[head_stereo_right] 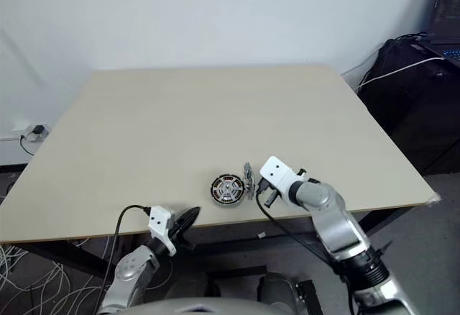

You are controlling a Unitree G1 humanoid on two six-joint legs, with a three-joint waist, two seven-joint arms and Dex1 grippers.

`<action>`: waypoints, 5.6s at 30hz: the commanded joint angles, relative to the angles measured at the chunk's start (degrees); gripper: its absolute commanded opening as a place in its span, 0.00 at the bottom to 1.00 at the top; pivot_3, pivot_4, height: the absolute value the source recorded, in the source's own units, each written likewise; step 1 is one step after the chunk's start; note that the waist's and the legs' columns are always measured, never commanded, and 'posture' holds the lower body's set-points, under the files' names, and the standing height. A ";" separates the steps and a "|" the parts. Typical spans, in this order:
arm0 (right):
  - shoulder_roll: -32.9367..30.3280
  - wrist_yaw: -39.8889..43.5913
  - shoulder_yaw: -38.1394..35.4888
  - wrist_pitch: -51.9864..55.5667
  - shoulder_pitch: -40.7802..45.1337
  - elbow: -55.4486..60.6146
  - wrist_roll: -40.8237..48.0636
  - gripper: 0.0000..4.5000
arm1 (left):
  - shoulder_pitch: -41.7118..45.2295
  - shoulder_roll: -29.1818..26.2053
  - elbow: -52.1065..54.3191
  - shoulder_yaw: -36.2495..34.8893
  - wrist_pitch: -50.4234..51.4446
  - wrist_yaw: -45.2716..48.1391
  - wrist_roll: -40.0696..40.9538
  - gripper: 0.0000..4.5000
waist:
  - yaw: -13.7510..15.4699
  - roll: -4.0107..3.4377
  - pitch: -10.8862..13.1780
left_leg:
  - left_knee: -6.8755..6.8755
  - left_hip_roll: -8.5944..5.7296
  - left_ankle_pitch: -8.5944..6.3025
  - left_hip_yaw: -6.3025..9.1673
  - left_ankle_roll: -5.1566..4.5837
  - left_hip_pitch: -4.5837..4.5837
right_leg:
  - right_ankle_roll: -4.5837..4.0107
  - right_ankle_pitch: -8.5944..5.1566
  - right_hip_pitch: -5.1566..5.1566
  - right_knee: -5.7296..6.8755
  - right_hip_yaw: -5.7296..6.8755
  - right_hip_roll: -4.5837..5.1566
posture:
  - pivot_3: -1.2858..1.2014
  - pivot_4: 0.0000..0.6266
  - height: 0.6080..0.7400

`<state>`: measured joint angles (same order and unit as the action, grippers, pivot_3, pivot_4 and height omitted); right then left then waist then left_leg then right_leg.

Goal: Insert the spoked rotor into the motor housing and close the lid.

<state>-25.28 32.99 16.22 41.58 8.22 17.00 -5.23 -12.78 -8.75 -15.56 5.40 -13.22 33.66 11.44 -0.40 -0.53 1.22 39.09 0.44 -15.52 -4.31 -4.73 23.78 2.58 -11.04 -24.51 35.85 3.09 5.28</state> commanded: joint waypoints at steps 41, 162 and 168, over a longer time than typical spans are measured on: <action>25.55 -17.15 -2.42 -4.06 4.72 -15.87 8.38 0.01 | -0.60 2.01 12.11 3.04 -1.01 -3.07 -1.73 0.00 | -0.34 -0.15 0.08 | -0.14 -0.02 -0.01 -0.03 0.02 0.03 | -0.09 0.03 -0.09 -0.01 -0.04 -0.03 | 0.52 0.00 1.00; 11.14 10.35 0.95 -22.26 5.60 -24.76 11.59 0.71 | -2.18 -1.74 17.54 2.96 5.44 -1.20 2.24 0.00 | -0.22 -0.19 0.07 | 0.02 0.02 0.01 -0.15 0.02 -0.11 | -0.28 0.15 0.01 0.08 -0.19 -0.37 | 0.52 0.00 1.00; 11.80 10.44 -0.08 -26.79 5.28 -25.49 11.97 0.71 | -2.60 -1.73 18.40 2.99 5.77 -1.45 2.21 0.00 | -0.28 -0.19 0.08 | 0.02 0.07 0.01 -0.15 0.02 -0.11 | -0.25 0.13 0.00 0.08 -0.23 -0.59 | 0.52 0.00 1.00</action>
<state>-14.20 43.24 16.97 17.54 12.83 -9.34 5.89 -15.70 -10.52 0.38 8.45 -6.72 32.27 13.64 -0.68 -0.71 1.30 39.12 0.52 -15.51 -4.47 -4.70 23.67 2.37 -10.93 -24.51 35.93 2.86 4.69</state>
